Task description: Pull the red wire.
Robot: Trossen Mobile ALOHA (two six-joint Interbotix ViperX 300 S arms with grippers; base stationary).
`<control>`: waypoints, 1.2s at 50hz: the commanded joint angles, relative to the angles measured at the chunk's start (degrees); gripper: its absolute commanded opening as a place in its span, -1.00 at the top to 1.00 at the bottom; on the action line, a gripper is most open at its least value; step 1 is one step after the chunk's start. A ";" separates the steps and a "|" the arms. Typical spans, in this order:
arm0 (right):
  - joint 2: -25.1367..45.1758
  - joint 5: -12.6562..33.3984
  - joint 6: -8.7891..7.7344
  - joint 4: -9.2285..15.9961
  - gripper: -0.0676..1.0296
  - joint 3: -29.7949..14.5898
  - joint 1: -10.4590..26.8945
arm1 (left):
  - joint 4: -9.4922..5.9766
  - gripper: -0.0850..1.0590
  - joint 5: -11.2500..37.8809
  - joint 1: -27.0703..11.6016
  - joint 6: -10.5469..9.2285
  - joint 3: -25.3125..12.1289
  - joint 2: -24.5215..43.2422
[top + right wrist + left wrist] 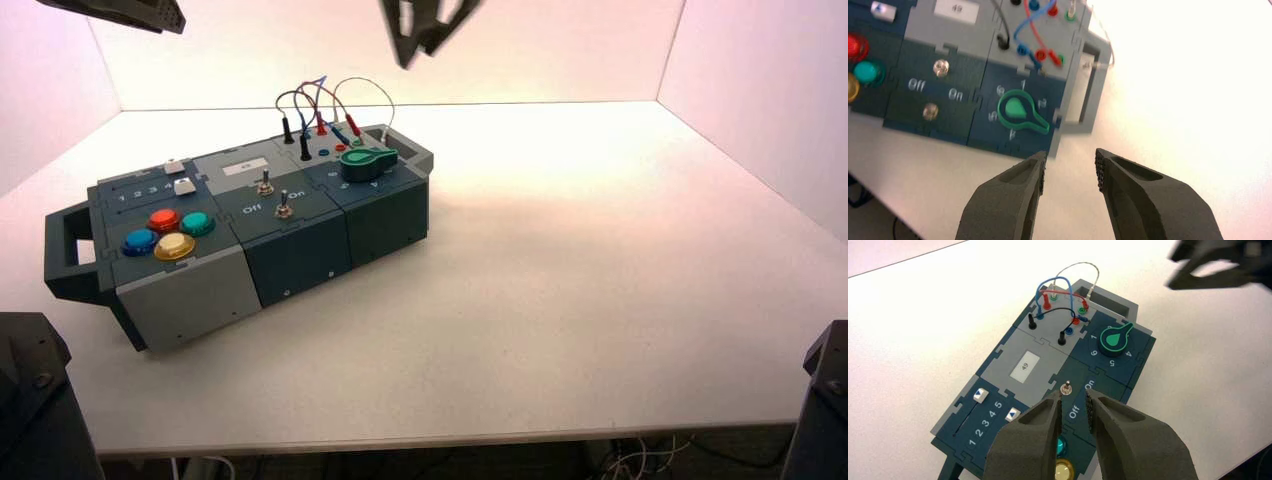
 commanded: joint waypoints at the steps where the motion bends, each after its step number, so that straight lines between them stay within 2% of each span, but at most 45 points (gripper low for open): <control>1: -8.79 -2.64 0.26 0.35 -0.09 6.06 -0.09 | 0.09 0.36 -0.53 0.26 0.35 -1.14 0.26; 9: -17.14 -5.27 0.62 0.70 -0.09 13.45 -0.09 | 0.09 0.36 -0.88 0.26 0.53 -1.05 0.35; 21: -22.85 -6.15 0.79 0.88 -0.09 19.42 -0.18 | 0.26 0.36 -0.97 0.44 0.88 -1.14 2.29; 38: -25.22 -9.40 0.97 1.85 -0.09 23.73 -0.18 | 0.26 0.36 -1.05 0.44 0.97 -1.23 3.25; 60: -24.43 -11.07 0.97 1.93 -0.09 24.17 -0.18 | 0.26 0.36 -1.05 0.44 1.49 -1.14 3.25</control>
